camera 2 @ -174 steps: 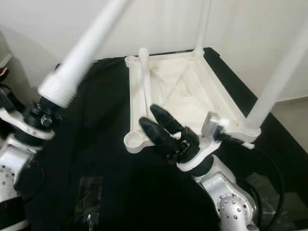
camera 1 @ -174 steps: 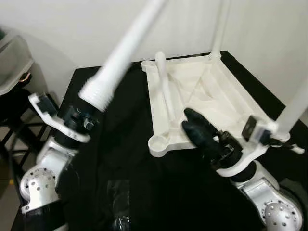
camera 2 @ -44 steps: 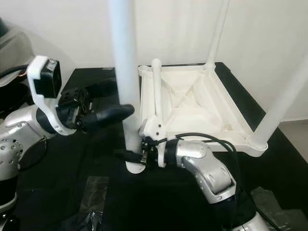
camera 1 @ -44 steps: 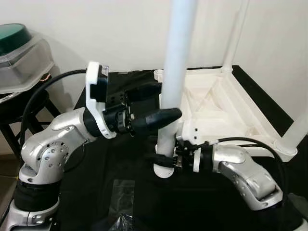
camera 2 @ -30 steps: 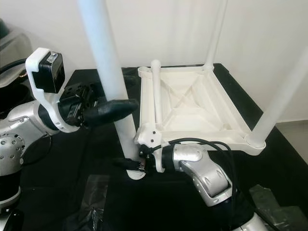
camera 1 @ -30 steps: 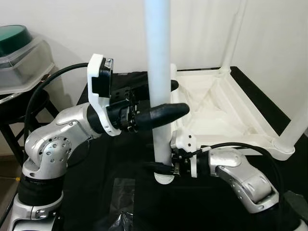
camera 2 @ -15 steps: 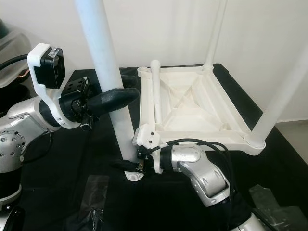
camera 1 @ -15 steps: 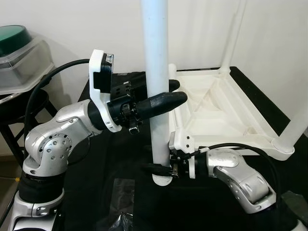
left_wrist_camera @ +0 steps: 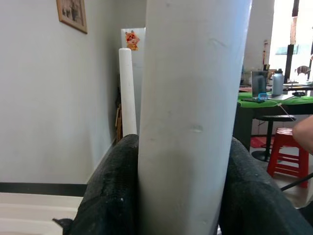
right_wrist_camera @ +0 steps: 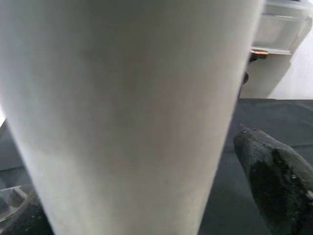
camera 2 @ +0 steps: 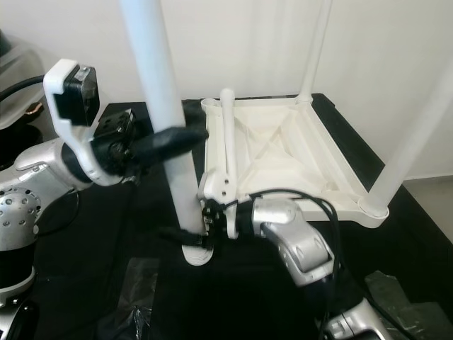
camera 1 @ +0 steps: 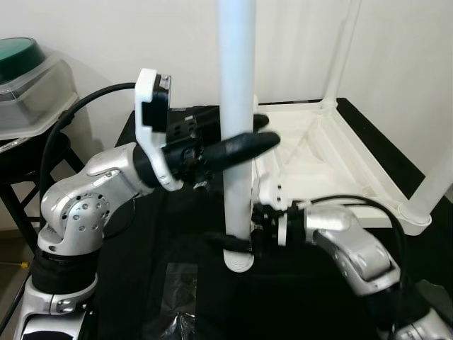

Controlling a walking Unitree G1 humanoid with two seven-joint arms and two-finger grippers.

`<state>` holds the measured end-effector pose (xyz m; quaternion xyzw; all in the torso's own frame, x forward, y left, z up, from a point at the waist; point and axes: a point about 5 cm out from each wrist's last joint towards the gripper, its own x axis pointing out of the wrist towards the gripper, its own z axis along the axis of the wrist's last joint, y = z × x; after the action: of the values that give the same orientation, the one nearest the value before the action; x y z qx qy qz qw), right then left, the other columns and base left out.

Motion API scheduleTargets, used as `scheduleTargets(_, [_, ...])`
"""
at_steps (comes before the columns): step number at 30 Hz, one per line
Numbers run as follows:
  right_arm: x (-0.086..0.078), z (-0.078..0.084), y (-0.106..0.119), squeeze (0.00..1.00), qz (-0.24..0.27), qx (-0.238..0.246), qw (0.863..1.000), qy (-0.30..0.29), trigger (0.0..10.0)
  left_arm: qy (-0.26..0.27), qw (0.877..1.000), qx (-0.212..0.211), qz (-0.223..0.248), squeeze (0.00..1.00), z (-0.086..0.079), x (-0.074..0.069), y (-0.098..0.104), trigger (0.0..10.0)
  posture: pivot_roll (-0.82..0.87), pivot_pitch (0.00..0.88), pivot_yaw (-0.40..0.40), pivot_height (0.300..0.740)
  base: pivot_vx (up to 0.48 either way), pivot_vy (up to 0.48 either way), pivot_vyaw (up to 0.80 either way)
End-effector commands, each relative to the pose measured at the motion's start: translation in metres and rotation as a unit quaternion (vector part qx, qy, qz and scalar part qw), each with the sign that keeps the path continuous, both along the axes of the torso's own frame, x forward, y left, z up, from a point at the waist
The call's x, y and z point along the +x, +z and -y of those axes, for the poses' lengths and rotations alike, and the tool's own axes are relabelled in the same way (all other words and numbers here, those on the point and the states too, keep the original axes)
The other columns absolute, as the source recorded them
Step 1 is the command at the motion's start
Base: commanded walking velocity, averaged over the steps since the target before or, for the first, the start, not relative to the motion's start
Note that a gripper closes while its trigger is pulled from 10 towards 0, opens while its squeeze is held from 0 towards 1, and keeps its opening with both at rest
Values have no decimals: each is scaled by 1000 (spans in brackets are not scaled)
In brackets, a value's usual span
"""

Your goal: Building children table

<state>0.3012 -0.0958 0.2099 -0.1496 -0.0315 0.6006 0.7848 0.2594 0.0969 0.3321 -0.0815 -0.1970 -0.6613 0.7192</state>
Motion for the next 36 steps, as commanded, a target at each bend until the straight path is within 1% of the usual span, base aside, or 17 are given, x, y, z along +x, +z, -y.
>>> scheduleTargets(1, [5, -1, 5, 318, 8, 5, 1000, -5, 10000, -41, 999, 11, -5, 0, 11, -4, -3, 0, 12, 56, 16, 740, 0, 0, 0])
scheduleTargets(2, [6, -4, 5, 0, 7, 7, 1000, 1, 10000, -44, 999, 11, -4, 0, 12, -5, -3, 0, 12, 56, 16, 740, 0, 0, 0])
scheduleTargets(3, [6, -4, 5, 0, 7, 7, 1000, 1, 10000, -44, 999, 11, -4, 0, 12, -5, -3, 0, 12, 56, 16, 740, 0, 0, 0])
scheduleTargets(6, [6, -25, -1, 0, -13, 7, 999, 46, 10000, -57, 998, 9, -3, 0, 19, -6, -3, 0, 24, 48, 15, 740, 0, 0, 0])
scheduleTargets(7, [6, -25, -1, 0, -13, 7, 999, 46, 10000, -57, 998, 9, -3, 0, 19, -6, -3, 0, 24, 48, 15, 740, 0, 0, 0])
scheduleTargets(8, [5, -32, -5, 0, -19, 5, 998, 61, 10000, -62, 998, 9, -3, 0, 21, -6, -2, 0, 24, 48, 15, 740, 0, 0, 0])
scheduleTargets(9, [5, -32, -5, 0, -19, 5, 998, 61, 10000, -62, 998, 9, -3, 0, 21, -6, -2, 0, 24, 48, 15, 740, 0, 0, 0])
scheduleTargets(13, [0, -49, -9, 0, -29, 7, 995, 95, 10000, -69, 998, 9, 0, 0, 26, -7, -2, 0, 32, 48, 15, 740, 0, 0, 0])
scheduleTargets(19, [-1, -54, -10, 0, -32, 14, 994, 108, 10000, -72, 997, 8, 1, 0, 27, -7, -1, 0, 35, 47, 18, 740, 0, 0, 0])
scheduleTargets(20, [-1, -57, -10, 0, -34, 25, 993, 108, 1137, -74, 997, 5, 2, 0, 28, -7, 0, 0, 32, 48, 25, 740, 0, 0, 0])
scheduleTargets(21, [-1, -58, -9, 0, -37, 39, 993, 104, 0, -75, 997, 1, 2, 0, 28, -7, 1, 0, 31, 49, 26, 740, 0, 0, 0])
scheduleTargets(22, [-1, -58, -9, 0, -37, 39, 993, 104, 0, -75, 997, 1, 2, 0, 28, -7, 1, 0, 31, 49, 26, 740, 0, 0, 0])
scheduleTargets(24, [0, -58, -7, 0, -42, 64, 992, 99, 0, -76, 997, -5, 2, 0, 28, -6, 2, 0, 29, 49, 29, 740, 0, 0, 0])
scheduleTargets(26, [0, -58, -6, 0, -43, 71, 992, 98, 0, -76, 997, -6, 2, 0, 29, -6, 2, 0, 29, 49, 29, 740, 0, 0, 0])
scheduleTargets(28, [-1, -56, -4, 0, -46, 91, 990, 100, 0, -76, 997, -10, 2, 0, 29, -6, 3, 0, 25, 52, 34, 740, 0, 0, 0])
scheduleTargets(33, [-5, -52, -3, 0, -47, 121, 986, 106, 0, -74, 997, -20, 3, 0, 28, -5, 6, 0, 26, 52, 35, 740, 0, 0, 0])
scheduleTargets(36, [-6, -52, -3, 0, -47, 123, 985, 108, 0, -73, 997, -23, 3, 0, 27, -5, 6, 0, 26, 52, 35, 740, 0, 0, 0])
